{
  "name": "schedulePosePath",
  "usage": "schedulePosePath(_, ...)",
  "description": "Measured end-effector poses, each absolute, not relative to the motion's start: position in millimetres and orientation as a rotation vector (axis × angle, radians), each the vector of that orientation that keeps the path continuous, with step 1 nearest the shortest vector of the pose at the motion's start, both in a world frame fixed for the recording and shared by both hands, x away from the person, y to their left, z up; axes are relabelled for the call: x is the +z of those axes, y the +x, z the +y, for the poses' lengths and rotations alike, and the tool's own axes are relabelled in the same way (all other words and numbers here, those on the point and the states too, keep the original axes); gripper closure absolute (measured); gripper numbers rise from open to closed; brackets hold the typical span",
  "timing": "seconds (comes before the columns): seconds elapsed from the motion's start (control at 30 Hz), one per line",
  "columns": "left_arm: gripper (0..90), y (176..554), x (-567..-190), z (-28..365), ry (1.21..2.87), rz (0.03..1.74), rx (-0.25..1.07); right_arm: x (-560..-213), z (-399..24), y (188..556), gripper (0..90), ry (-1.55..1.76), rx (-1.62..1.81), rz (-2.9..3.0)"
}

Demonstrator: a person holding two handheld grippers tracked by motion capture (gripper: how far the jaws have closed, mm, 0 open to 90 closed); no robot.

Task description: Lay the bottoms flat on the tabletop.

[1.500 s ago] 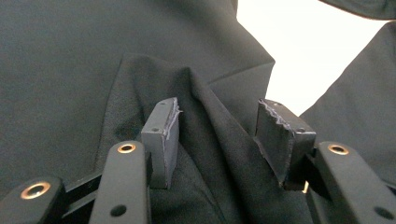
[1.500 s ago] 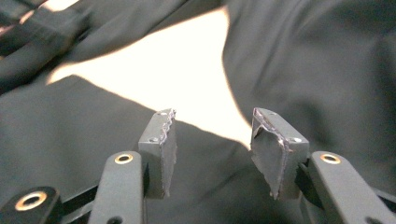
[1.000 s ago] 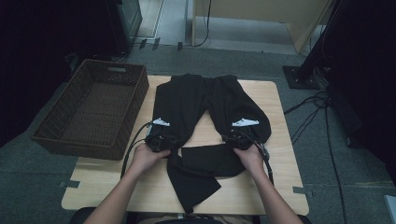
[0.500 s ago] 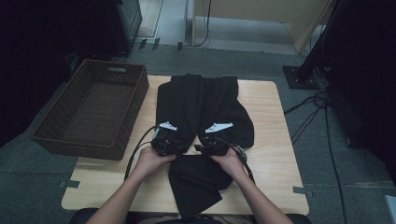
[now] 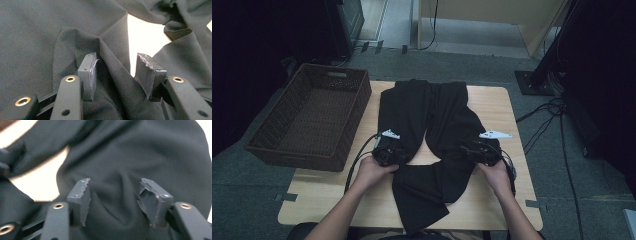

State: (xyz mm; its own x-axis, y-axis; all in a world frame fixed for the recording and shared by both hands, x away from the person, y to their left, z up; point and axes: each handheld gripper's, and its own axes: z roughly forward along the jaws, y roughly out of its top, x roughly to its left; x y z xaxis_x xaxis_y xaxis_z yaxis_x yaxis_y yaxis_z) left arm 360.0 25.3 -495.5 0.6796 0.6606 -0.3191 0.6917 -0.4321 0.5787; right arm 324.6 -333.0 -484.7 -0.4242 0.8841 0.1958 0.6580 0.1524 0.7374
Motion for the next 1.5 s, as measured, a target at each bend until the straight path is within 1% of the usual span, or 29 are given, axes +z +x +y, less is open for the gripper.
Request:
schedulePosePath(0.03, 52.1, 360, -495, 26, 2.187, 1.035, -0.058, -488, -336, 321, 38.9, 1.502, 1.125, 2.15)
schedulePosePath(0.13, 51.9, 361, -494, 30, 2.186, 1.043, -0.055, -494, -342, 313, 39.3, 1.535, 1.136, 2.148)
schedulePosePath(0.17, 51.9, 362, -494, 32, 2.184, 1.051, -0.054, -496, -343, 311, 41.8, 1.536, 1.116, 2.166)
schedulePosePath(0.2, 52.0, 363, -494, 34, 2.178, 1.06, -0.054, -498, -342, 309, 48.1, 1.536, 1.09, 2.188)
schedulePosePath(0.23, 52.1, 364, -494, 35, 2.178, 1.067, -0.059, -499, -342, 309, 59.1, 1.529, 1.079, 2.205)
schedulePosePath(0.27, 52.2, 364, -494, 36, 2.177, 1.07, -0.058, -500, -342, 307, 68.2, 1.536, 1.055, 2.235)
schedulePosePath(0.3, 52.2, 364, -494, 36, 2.177, 1.07, -0.055, -499, -342, 307, 75.4, 1.54, 1.056, 2.248)
schedulePosePath(0.33, 52.2, 364, -493, 37, 2.179, 1.068, -0.051, -495, -343, 306, 79.9, 1.553, 1.101, 2.254)
schedulePosePath(0.4, 52.3, 364, -494, 36, 2.177, 1.072, -0.051, -479, -345, 305, 83.4, 1.54, 1.234, 2.228)
schedulePosePath(0.47, 52.5, 364, -495, 36, 2.181, 1.074, -0.045, -458, -347, 304, 83.5, 1.484, 1.267, 2.178)
schedulePosePath(0.53, 52.6, 364, -495, 36, 2.181, 1.075, -0.043, -446, -354, 306, 82.6, 1.459, 1.262, 2.141)
schedulePosePath(0.6, 52.7, 364, -495, 37, 2.185, 1.077, -0.038, -439, -363, 310, 79.7, 1.458, 1.237, 2.111)
schedulePosePath(0.67, 52.6, 364, -495, 36, 2.181, 1.082, -0.036, -440, -374, 316, 71.7, 1.48, 1.123, 2.069)
schedulePosePath(0.73, 52.6, 364, -495, 36, 2.184, 1.082, -0.036, -446, -384, 324, 59.0, 1.533, 0.96, 2.041)
schedulePosePath(0.77, 52.6, 364, -495, 36, 2.189, 1.08, -0.033, -447, -386, 325, 57.5, 1.545, 0.945, 2.002)
schedulePosePath(0.8, 52.6, 364, -495, 35, 2.189, 1.078, -0.032, -444, -386, 323, 55.7, 1.541, 1.0, 1.973)
schedulePosePath(0.9, 52.4, 364, -495, 34, 2.186, 1.079, -0.035, -436, -366, 317, 59.1, 1.452, 1.118, 1.985)
schedulePosePath(0.93, 52.4, 364, -495, 33, 2.185, 1.079, -0.034, -436, -357, 317, 58.6, 1.433, 1.141, 2.026)
schedulePosePath(1.07, 52.1, 363, -495, 34, 2.197, 1.063, -0.035, -462, -329, 325, 51.5, 1.43, 1.19, 2.15)
schedulePosePath(1.17, 52.1, 363, -495, 35, 2.194, 1.064, -0.04, -487, -319, 334, 48.1, 1.451, 1.09, 2.233)
schedulePosePath(1.23, 52.0, 363, -495, 34, 2.192, 1.064, -0.04, -499, -315, 338, 48.2, 1.444, 1.008, 2.268)
schedulePosePath(1.27, 52.0, 363, -495, 34, 2.195, 1.062, -0.039, -502, -313, 339, 50.5, 1.443, 0.983, 2.279)
schedulePosePath(1.3, 52.0, 363, -495, 34, 2.194, 1.062, -0.04, -506, -311, 342, 56.9, 1.428, 0.936, 2.294)
schedulePosePath(1.33, 52.0, 363, -495, 34, 2.193, 1.063, -0.04, -506, -310, 343, 69.9, 1.395, 0.91, 2.292)
schedulePosePath(1.37, 52.0, 363, -496, 34, 2.194, 1.063, -0.04, -504, -307, 345, 80.8, 1.38, 0.885, 2.302)
schedulePosePath(1.4, 52.0, 363, -495, 34, 2.193, 1.066, -0.04, -500, -304, 349, 87.1, 1.385, 0.86, 2.323)
schedulePosePath(1.5, 52.0, 363, -496, 34, 2.193, 1.065, -0.041, -475, -292, 359, 87.8, 1.346, 0.937, 2.319)
